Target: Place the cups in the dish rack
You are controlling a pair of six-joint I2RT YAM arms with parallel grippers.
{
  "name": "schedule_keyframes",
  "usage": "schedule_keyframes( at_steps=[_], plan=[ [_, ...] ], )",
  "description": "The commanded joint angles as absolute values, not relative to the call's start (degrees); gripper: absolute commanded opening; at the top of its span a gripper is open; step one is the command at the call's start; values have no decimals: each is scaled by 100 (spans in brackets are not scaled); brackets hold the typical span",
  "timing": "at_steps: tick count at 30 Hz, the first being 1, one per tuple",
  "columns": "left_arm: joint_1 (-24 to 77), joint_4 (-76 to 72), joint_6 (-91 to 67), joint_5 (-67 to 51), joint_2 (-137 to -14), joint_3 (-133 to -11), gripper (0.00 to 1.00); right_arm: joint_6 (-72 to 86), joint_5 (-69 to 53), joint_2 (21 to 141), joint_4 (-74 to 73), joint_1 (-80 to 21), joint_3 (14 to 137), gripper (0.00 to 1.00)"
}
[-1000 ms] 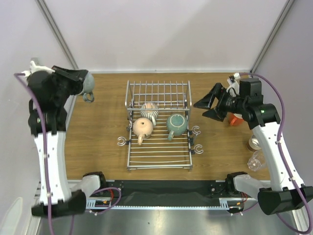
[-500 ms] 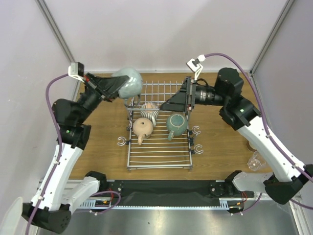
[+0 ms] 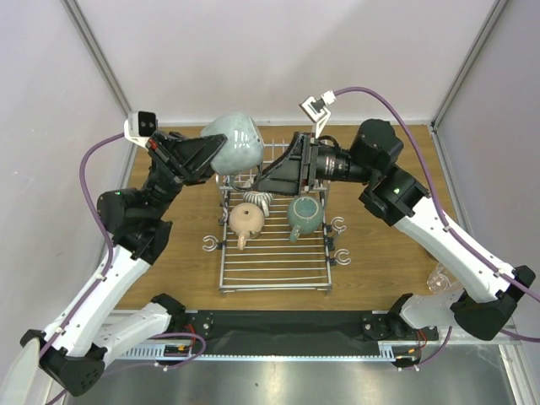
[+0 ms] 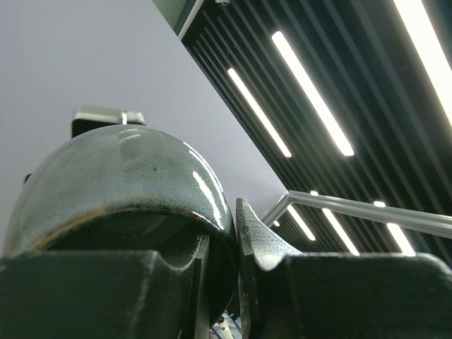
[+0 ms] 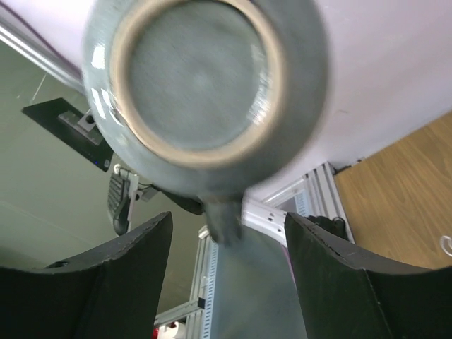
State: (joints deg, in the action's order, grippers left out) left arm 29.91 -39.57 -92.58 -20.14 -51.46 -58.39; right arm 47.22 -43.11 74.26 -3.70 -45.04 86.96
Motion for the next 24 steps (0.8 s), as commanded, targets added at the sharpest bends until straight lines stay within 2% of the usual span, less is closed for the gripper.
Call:
schedule_keyframes(
  at_steps=[1, 3, 6, 7, 9, 10, 11, 12, 13, 15, 16, 17, 18, 20, 21, 23, 24],
  plan=[
    [3199, -4799, -9360, -1521, -5133, -5862, 0, 4711, -4017, 7576, 150, -4746, 9096, 70],
    [3287, -4877, -9378, -1591, -5238, -5932, 0, 4659, -3877, 7699, 53, -4886, 9237, 66],
    [3392, -4853, -9387, -1643, -5265, -5950, 0, 4632, -3526, 7699, 79, -4992, 9185, 48],
    [3401, -4773, -9335, -1670, -5247, -5941, 0, 4649, -3446, 7699, 131, -5010, 9176, 30],
    [3410, -4362, -9282, -1914, -5160, -5880, 0, 4711, -3236, 7699, 141, -5045, 9132, 7],
    [3410, -4238, -9116, -2047, -5124, -5862, 0, 4694, -3147, 7682, 45, -5062, 9114, 0],
    [3349, -4115, -8984, -2187, -5072, -5828, 9, 4572, -2999, 7656, -147, -5080, 9106, 0],
    [3331, -3504, -8843, -2293, -4923, -5784, 24, 4483, -2658, 7560, -297, -5097, 9079, 0],
    [3314, -3159, -8529, -2511, -4844, -5757, 46, 4404, -2489, 7498, -586, -5098, 8992, 0],
    [3200, -2352, -8263, -2671, -4651, -5591, 66, 4237, -1911, 7322, -904, -5098, 8860, 0],
    [3130, -2068, -7983, -2924, -4475, -5555, 84, 4202, -1698, 7104, -1175, -5080, 8703, 0],
    [2946, -1665, -7780, -3040, -4387, -5563, 95, 4184, -1531, 6988, -1273, -5063, 8579, 0],
    [2857, -808, -7535, -3145, -4299, -5642, 100, 4175, -1286, 6874, -1335, -5028, 8474, 0],
    [2560, 258, -6657, -3278, -4070, -5817, 100, 4131, -1030, 6531, -1642, -4931, 8228, 0],
    [2462, 1386, -6323, -3252, -4035, -6105, 100, 4087, -846, 6435, -1965, -4887, 8174, 0],
    [2312, 2700, -5251, -2736, -4104, -6572, 100, 3982, -634, 6319, -2450, -4834, 8130, 0],
    [2312, 3847, -4655, -2481, -4174, -7070, 100, 3886, -346, 6267, -2992, -4851, 8104, 0]
  ],
)
